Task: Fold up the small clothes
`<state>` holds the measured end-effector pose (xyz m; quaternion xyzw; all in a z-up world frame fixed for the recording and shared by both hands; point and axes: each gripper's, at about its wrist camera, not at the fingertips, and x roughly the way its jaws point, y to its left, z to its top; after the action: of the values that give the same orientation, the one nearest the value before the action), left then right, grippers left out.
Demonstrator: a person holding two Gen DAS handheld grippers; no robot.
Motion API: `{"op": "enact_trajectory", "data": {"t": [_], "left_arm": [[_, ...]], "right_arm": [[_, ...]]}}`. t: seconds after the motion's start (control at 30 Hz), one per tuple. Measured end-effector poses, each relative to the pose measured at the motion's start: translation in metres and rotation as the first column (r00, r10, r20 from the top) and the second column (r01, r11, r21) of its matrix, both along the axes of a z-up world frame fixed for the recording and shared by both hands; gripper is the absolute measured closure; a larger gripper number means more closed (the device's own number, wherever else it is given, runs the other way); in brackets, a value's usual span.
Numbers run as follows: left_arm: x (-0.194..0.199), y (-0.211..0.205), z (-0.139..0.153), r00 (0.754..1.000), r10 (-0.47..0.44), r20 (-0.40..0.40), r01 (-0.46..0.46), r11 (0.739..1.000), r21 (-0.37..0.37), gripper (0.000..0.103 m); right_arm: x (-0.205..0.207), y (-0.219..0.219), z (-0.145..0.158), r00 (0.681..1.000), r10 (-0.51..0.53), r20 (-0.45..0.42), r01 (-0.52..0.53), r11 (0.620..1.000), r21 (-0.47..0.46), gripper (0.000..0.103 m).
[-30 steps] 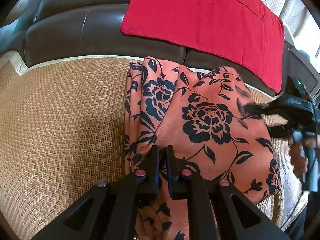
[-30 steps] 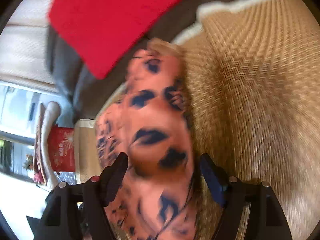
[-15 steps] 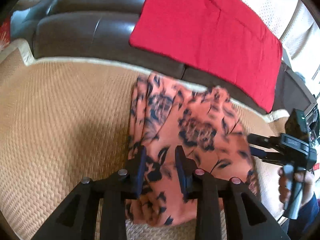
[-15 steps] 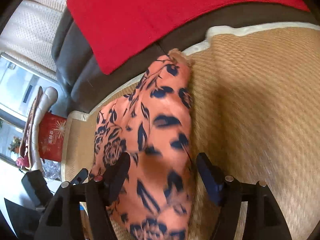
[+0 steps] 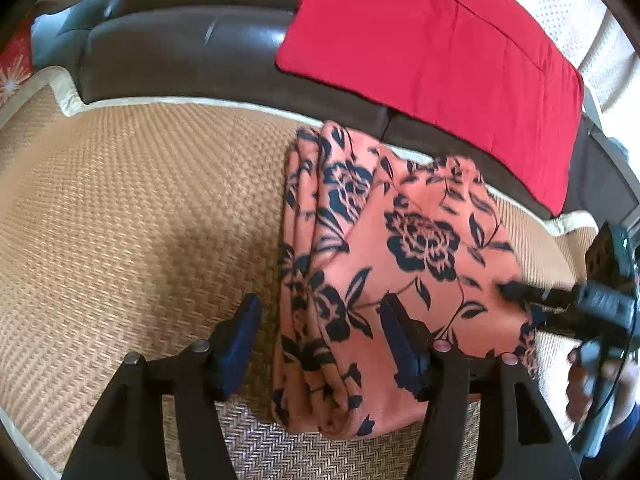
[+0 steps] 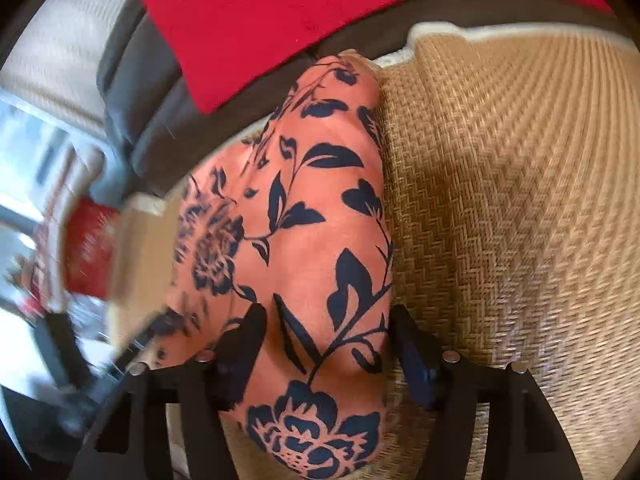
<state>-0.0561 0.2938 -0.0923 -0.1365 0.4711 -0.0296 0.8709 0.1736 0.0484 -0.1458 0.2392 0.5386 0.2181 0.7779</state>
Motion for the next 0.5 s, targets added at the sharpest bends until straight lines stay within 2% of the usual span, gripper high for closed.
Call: {"op": "enact_trajectory", "data": {"t": [0.07,0.1,0.13,0.17,0.23,0.3,0.37,0.43,0.47,0.5], "left_arm": [[0.007,-0.003,-0.015,0.999,-0.015,-0.048,0.015,1.000,0.007,0.041],[0.008,-0.004,-0.021,0.998,-0.025,-0.062,0.025,1.000,0.004,0.045],[0.008,-0.006,-0.022,0.999,-0.024,-0.044,0.025,1.000,0.017,0.046],[0.008,-0.007,-0.021,0.998,-0.029,-0.047,0.030,0.999,0.020,0.054],[0.009,-0.012,-0.018,0.998,-0.025,-0.054,0.027,0.999,0.024,0.059],[0.015,-0.022,-0.015,0.998,-0.054,-0.040,0.053,0.999,-0.005,0.070],[0.024,-0.048,-0.010,0.995,-0.100,-0.010,0.099,0.994,-0.042,0.071],[0.034,-0.080,-0.007,0.990,-0.141,0.016,0.142,0.989,-0.044,0.071],[0.041,-0.101,-0.008,0.985,-0.170,0.019,0.170,0.985,-0.040,0.069],[0.047,-0.116,-0.011,0.981,-0.193,0.012,0.193,0.981,-0.027,0.058]], "right_arm": [[-0.004,0.001,-0.003,1.000,-0.024,0.004,0.024,1.000,0.020,0.027],[-0.003,0.001,-0.005,1.000,-0.016,-0.001,0.016,1.000,0.015,0.029],[0.004,0.008,-0.008,1.000,0.020,-0.013,-0.020,1.000,0.012,0.045],[0.009,0.018,-0.006,0.999,0.053,-0.006,-0.053,0.997,-0.053,0.057],[0.011,0.030,0.006,0.995,0.092,0.026,-0.089,0.990,-0.108,0.063],[0.008,0.032,0.034,0.989,0.106,0.101,-0.093,0.988,-0.122,0.064],[-0.002,0.018,0.061,0.983,0.081,0.165,-0.059,0.989,-0.138,0.064],[-0.011,-0.010,0.077,0.976,0.045,0.213,-0.006,0.983,-0.184,0.063],[-0.012,-0.030,0.077,0.977,0.002,0.211,0.038,0.982,-0.183,0.062],[-0.006,-0.052,0.070,0.980,-0.055,0.189,0.088,0.982,-0.167,0.053]]}}
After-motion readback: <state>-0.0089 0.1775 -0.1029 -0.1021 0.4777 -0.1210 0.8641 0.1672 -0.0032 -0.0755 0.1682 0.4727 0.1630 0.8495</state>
